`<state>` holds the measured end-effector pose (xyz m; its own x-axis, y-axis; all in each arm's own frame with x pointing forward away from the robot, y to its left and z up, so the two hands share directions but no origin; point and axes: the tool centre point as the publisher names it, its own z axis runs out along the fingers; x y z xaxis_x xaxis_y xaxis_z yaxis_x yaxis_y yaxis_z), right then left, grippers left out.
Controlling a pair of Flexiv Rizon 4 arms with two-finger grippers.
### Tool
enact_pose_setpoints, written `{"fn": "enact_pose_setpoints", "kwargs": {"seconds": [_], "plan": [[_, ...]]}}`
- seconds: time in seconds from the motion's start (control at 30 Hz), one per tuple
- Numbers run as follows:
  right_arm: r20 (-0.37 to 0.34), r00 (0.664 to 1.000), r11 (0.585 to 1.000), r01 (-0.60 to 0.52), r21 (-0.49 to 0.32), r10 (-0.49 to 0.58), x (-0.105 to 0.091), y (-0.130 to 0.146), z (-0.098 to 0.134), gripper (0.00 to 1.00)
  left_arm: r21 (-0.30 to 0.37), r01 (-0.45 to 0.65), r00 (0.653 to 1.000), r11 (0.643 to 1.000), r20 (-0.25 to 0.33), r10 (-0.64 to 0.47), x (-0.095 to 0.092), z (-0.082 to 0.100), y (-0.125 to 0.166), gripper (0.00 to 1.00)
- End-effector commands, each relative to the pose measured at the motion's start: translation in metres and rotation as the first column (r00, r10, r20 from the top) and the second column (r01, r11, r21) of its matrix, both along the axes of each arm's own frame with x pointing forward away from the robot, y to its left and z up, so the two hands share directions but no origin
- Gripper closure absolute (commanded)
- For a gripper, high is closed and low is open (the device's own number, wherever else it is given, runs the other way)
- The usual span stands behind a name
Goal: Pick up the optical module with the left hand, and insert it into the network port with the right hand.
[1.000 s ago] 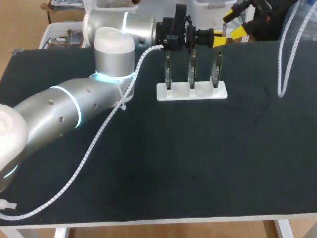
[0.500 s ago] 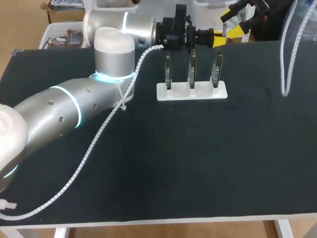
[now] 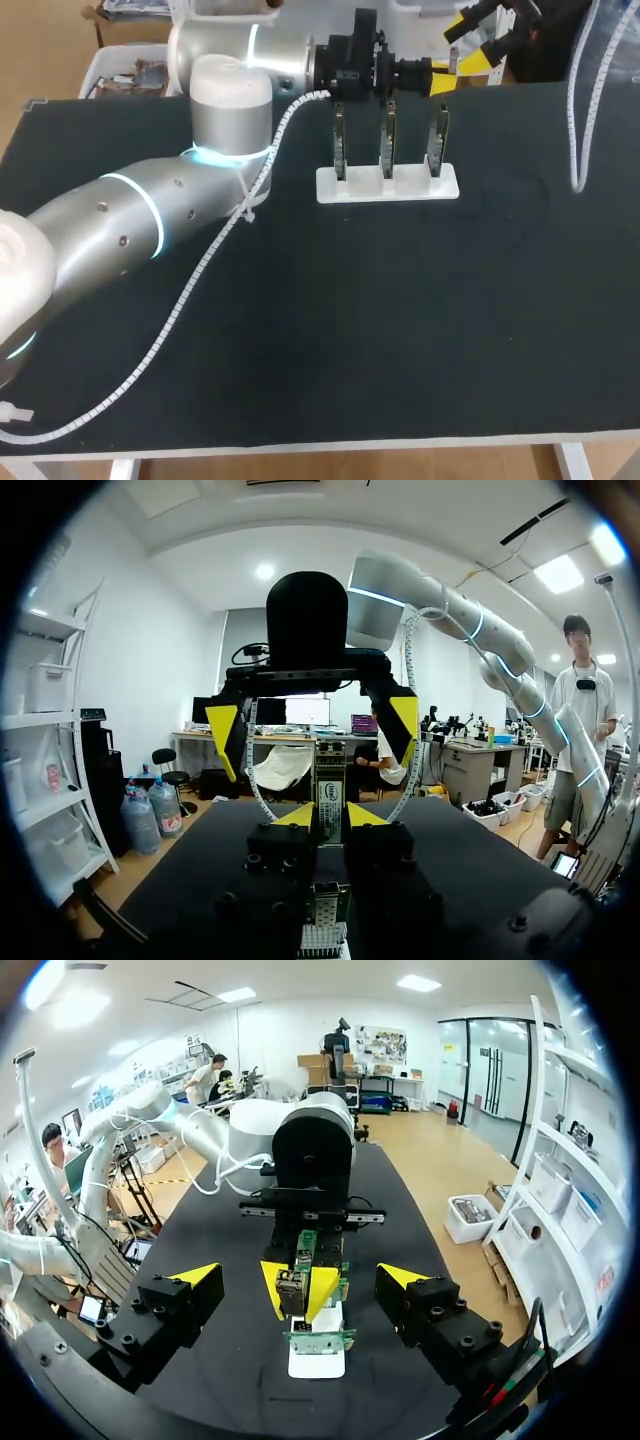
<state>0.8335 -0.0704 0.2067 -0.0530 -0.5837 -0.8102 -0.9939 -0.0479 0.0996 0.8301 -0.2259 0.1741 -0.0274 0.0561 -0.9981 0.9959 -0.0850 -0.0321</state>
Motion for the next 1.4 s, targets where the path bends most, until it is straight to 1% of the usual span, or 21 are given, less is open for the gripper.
{"fn": "enact_pose_setpoints", "kwargs": {"seconds": [0.03,0.57,0.6,0.63,0.67,0.7,1.4], "plan": [[-0.236,0.913,0.943,-0.328,0.058,0.332,0.0088,0.0023,0.0012,0.0,-0.002,0.097,0.995,0.995,-0.006,-0.097,0.0098,-0.0012,-0.0034,1.0],[-0.242,0.904,0.936,-0.348,0.061,0.352,0.0057,0.0046,0.0001,0.0,-0.002,0.097,0.995,0.995,-0.006,-0.097,0.0098,-0.0012,-0.0034,1.0],[-0.242,0.904,0.935,-0.348,0.064,0.353,0.0056,0.0046,0.0,0.13,-0.002,0.097,0.995,0.995,-0.006,-0.097,0.0098,-0.0012,-0.0034,1.0],[-0.24,0.903,0.934,-0.351,0.068,0.357,0.0055,0.0045,-0.0001,0.57,-0.002,0.097,0.995,0.995,-0.006,-0.097,0.0098,-0.0012,-0.0034,1.0],[-0.238,0.903,0.933,-0.354,0.065,0.359,0.0052,0.0044,0.0001,0.85,-0.002,0.097,0.995,0.995,-0.006,-0.097,0.0098,-0.0012,-0.0034,1.0],[-0.237,0.903,0.933,-0.354,0.064,0.359,0.005,0.0043,0.0,1.0,-0.002,0.097,0.995,0.995,-0.006,-0.097,0.0098,-0.0012,-0.0034,1.0],[-0.238,0.902,0.933,-0.356,0.058,0.359,0.0043,0.0042,-0.0009,1.0,-0.002,0.097,0.995,0.995,-0.006,-0.097,0.0098,-0.0012,-0.0034,1.0]]}}
